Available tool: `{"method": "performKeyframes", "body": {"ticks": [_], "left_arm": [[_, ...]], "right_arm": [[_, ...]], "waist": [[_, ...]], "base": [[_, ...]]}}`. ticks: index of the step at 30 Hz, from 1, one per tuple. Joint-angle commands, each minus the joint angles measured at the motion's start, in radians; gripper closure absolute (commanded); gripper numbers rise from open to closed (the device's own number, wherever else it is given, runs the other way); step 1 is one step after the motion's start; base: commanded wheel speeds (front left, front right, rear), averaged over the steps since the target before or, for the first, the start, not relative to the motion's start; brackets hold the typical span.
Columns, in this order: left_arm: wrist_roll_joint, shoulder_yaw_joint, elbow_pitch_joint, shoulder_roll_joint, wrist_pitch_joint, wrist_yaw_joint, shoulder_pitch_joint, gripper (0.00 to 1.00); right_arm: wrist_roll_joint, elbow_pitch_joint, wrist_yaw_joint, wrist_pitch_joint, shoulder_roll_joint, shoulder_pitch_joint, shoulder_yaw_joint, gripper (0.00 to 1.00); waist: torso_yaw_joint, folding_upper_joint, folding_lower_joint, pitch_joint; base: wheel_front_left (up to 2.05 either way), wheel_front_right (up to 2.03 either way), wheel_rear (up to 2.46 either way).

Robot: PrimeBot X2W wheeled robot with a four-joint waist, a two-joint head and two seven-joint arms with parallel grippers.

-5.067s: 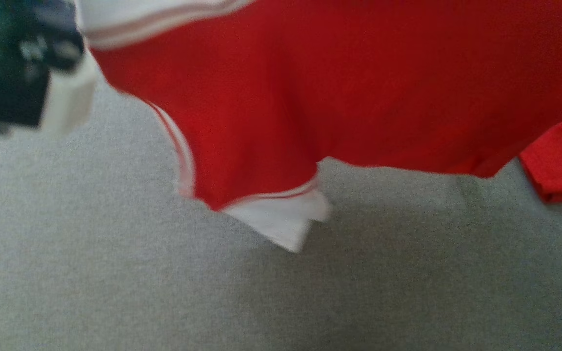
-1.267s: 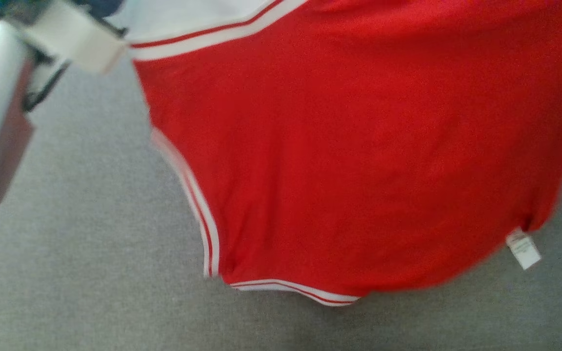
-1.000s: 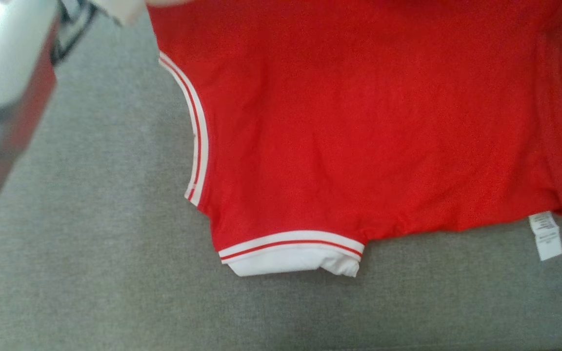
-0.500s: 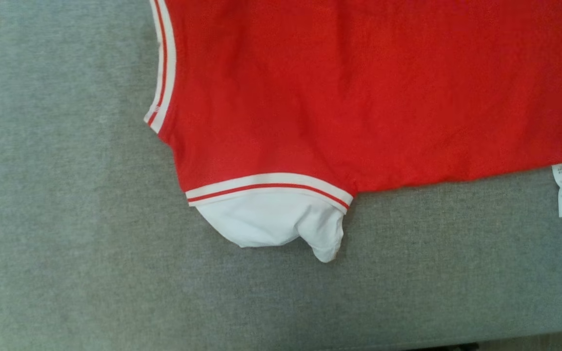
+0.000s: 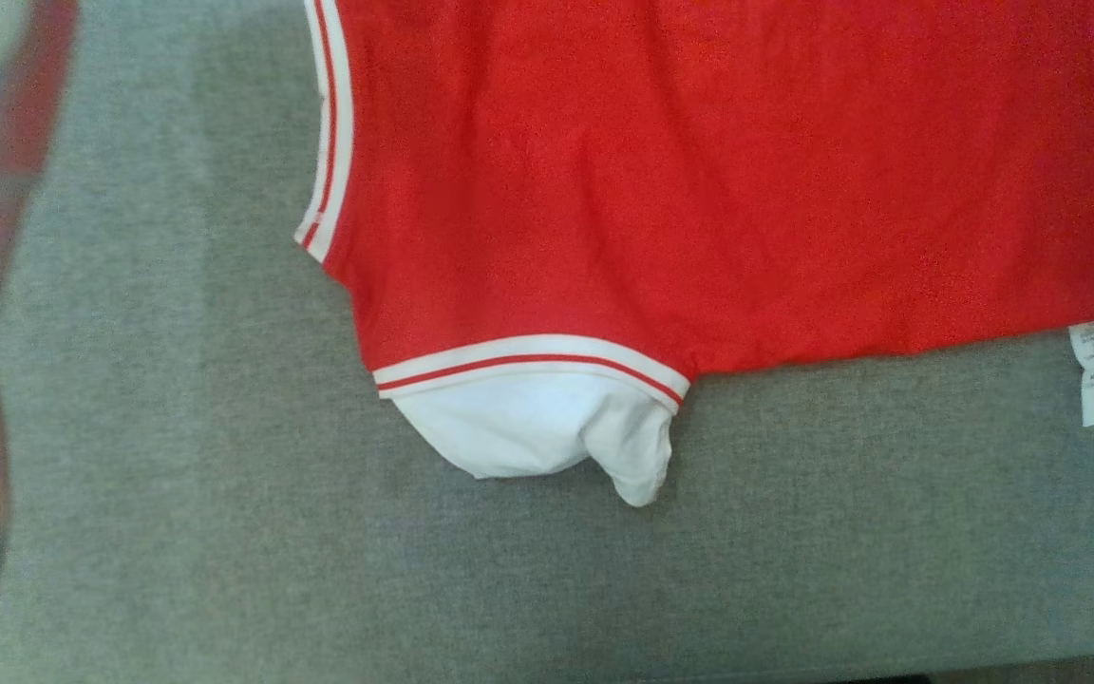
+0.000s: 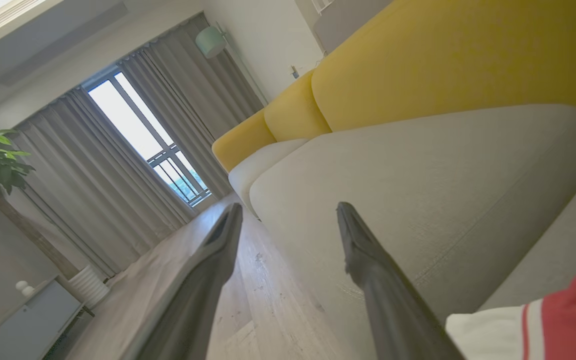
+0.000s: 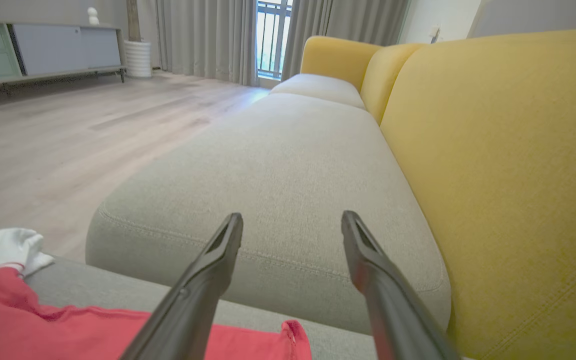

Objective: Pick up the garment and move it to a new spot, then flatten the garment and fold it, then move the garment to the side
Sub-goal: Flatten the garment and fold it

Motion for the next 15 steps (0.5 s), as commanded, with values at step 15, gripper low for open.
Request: {"method": "performKeyframes", "body": {"ticks": [15], "left_arm": [[-0.164,0.191,-0.581,0.047,-0.004,0.064,0.917,0.00]], "right_arm": [[0.034,-0.355,0.007,-0.010,-0.015,0.745,-0.248,0.00]], "waist": [[0.025,0.0000,0.0000,-0.380]], "base": [[0.00,0.00,0.00]]}}
